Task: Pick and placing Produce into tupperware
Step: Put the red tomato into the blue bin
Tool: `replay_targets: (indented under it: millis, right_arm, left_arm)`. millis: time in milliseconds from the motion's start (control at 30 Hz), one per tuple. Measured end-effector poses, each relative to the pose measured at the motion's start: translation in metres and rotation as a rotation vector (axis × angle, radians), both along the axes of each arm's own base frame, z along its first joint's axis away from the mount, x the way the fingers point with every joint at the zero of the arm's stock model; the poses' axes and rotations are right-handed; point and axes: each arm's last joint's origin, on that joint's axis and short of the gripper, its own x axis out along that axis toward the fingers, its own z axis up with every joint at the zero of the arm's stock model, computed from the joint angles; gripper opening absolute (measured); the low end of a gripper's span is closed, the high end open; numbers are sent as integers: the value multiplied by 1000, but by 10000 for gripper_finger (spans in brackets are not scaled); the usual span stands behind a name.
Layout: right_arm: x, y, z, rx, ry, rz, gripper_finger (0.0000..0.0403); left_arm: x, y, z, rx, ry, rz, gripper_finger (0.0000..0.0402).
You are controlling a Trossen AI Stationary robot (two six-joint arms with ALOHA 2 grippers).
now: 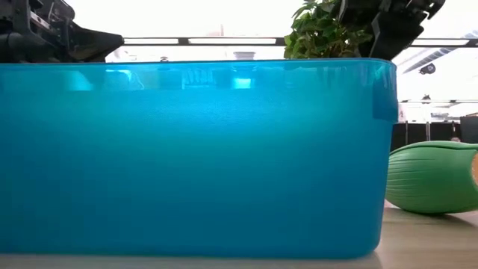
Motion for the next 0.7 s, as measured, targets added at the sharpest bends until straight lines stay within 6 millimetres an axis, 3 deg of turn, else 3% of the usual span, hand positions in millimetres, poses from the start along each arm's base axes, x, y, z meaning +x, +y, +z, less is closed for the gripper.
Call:
replay_targets:
  millis: [300,500,700]
  right_arm:
    - [6,22,-19,-159,187,-104,242]
    - [-2,44,-30,-181,172,-98,242]
    - [0,50,-49,-203,71,-104,242]
  left_arm:
    - [0,0,0,0,-1,0,0]
    - [0,0,0,0,1,0,0]
    - [0,0,0,7,-1,1,0]
